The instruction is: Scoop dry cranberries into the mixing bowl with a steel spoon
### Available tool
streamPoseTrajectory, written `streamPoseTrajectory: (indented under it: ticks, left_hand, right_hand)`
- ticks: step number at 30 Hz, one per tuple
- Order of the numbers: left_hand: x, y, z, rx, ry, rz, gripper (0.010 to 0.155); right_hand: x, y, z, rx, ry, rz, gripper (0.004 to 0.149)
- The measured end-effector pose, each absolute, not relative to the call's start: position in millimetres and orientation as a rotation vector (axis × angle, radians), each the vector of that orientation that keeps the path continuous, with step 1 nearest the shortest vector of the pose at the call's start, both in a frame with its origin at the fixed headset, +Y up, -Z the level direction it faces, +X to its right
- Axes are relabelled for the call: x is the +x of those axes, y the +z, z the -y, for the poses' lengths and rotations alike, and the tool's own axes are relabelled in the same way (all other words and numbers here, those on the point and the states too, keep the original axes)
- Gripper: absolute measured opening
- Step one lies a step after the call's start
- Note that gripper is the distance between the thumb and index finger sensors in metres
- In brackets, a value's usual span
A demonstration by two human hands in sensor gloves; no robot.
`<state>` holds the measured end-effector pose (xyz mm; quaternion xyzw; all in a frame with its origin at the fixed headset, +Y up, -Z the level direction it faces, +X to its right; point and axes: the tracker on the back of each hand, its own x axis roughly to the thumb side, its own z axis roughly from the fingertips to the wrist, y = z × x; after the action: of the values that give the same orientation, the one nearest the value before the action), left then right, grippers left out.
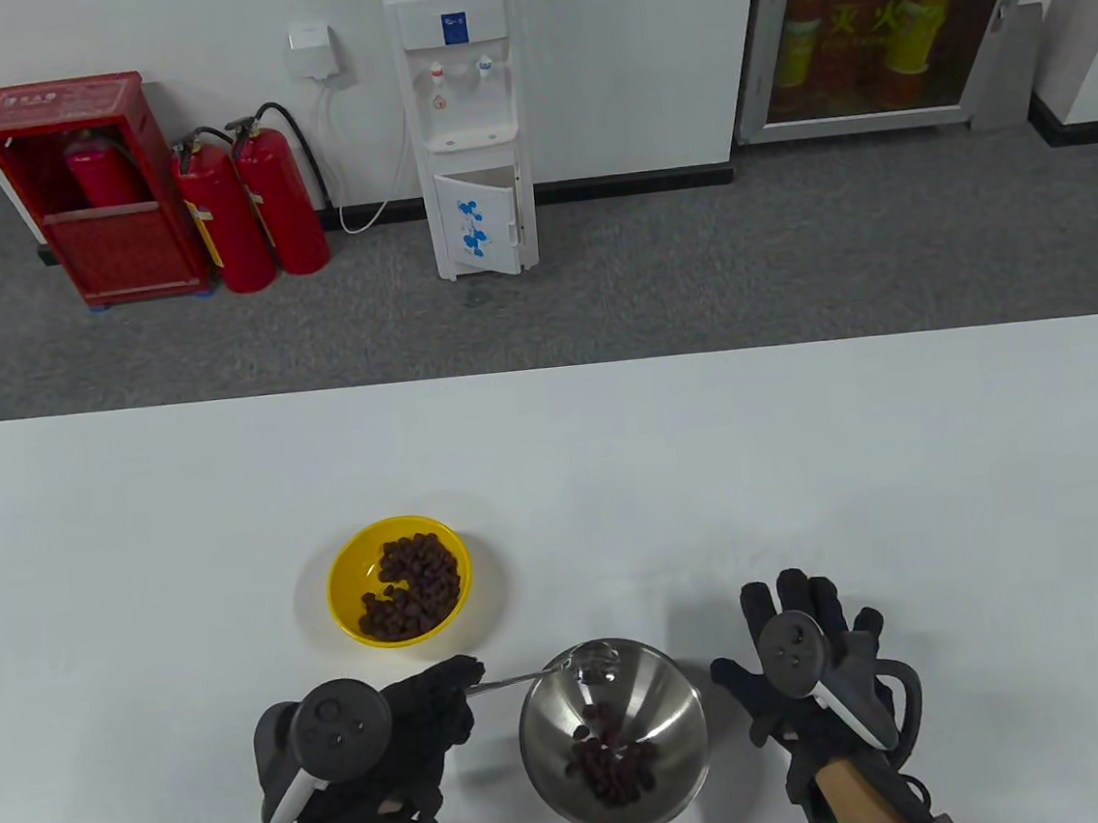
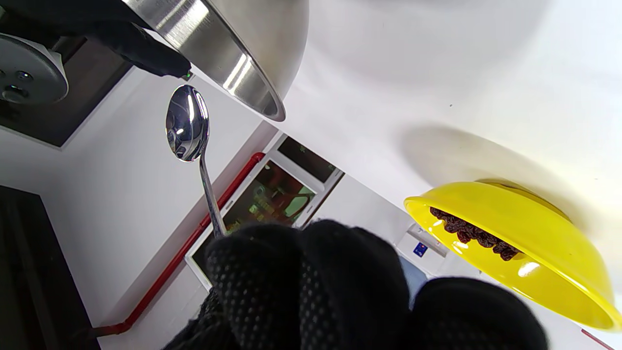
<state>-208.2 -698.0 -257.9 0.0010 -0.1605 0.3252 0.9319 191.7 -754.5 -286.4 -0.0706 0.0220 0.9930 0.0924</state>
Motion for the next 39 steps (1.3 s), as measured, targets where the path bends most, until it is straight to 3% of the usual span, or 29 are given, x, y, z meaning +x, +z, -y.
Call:
streamPoseTrajectory:
  ticks: [7,17,21,27,32,39]
  left_hand:
    - [-225,-263,701,0.07,0.75,0.221,0.045]
    - [-275,-273,709,0.229,0.7,-0.068,0.045]
    - [-287,-270,701,0.337,0.505,-0.128,0.046]
    - [-275,-264,693,0.479,0.069,-0.142,0.045]
    - [-258,-268,698,0.48,-0.128,-0.113,0.044]
    - [-251,-271,702,0.469,-0.227,-0.106,0.043]
  right_hand:
    - [192,-287,755,-0.208,2.946,-0.067,0.086]
    - [192,-287,756,-0.204,2.936,-0.071,0.086]
    - [192,-287,756,-0.206,2.932,-0.075,0.085]
    - [192,-287,756,-0.206,2.934,-0.079,0.085]
    - [192,-287,756,-0.203,2.934,-0.082,0.085]
    - [192,-287,757,-0.199,2.927,-0.08,0.085]
